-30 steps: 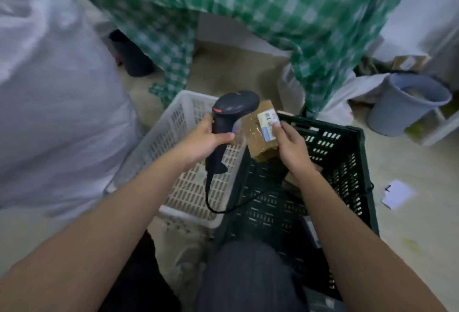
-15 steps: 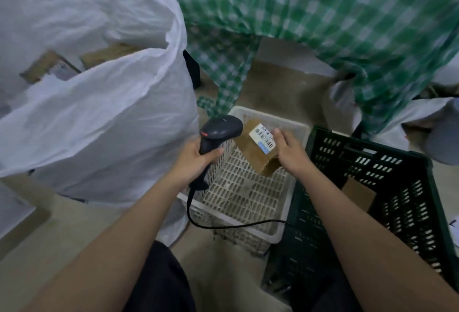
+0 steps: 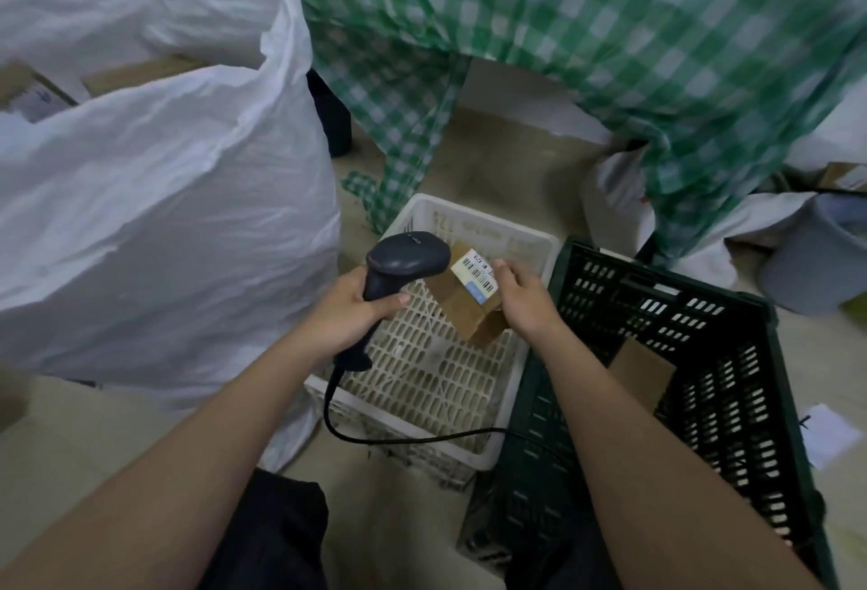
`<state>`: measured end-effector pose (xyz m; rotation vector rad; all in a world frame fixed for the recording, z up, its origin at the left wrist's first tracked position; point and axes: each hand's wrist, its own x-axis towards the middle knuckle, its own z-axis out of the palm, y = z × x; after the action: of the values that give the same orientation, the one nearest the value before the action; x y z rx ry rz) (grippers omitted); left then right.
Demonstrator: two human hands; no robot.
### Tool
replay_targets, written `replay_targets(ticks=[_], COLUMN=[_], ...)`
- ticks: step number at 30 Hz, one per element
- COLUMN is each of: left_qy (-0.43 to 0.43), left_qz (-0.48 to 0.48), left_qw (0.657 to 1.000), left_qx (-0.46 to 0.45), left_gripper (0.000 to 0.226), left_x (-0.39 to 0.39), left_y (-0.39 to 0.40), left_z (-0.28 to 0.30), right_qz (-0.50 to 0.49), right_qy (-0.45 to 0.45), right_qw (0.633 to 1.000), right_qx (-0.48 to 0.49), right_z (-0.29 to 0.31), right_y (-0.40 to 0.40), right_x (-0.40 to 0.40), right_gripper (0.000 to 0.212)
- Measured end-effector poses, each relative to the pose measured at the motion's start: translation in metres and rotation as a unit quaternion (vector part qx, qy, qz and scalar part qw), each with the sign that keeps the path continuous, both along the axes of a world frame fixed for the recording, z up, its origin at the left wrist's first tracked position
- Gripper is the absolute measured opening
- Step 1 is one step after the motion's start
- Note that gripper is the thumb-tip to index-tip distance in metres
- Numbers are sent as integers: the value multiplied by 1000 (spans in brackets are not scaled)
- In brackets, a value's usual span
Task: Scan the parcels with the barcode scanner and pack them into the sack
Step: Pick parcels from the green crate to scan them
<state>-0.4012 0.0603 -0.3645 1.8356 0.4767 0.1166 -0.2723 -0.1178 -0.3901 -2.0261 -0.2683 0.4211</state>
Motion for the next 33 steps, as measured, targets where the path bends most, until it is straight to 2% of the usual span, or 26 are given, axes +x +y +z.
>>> replay_targets(ticks=[3, 8, 14, 21, 30, 33], left_qy=[-1, 1, 22, 22, 27, 19], left_qz=[-14, -46, -90, -82, -73, -69], left_qw=[1000, 999, 995, 996, 996, 997], left_qx=[-6, -8, 40, 24, 51, 25], left_gripper=[34, 33, 35, 29, 50, 47], left_x=[-1, -3, -4, -5, -10, -16], left_y=[-1, -2, 3, 11, 16, 14], left_z=[-1, 0, -4, -10, -10, -6], right_qz=[1, 4, 8, 20, 23, 21], right_qy=[-12, -50, -77, -83, -72, -59], right_qw=[1000, 999, 997, 996, 997, 998], right_qx=[19, 17, 20, 1, 8, 22], right_z=[2, 3, 8, 2, 9, 19], right_y=[0, 0, 3, 5, 6, 5], right_x=[-3, -4, -3, -3, -7, -14], right_gripper=[38, 35, 29, 34, 36, 38])
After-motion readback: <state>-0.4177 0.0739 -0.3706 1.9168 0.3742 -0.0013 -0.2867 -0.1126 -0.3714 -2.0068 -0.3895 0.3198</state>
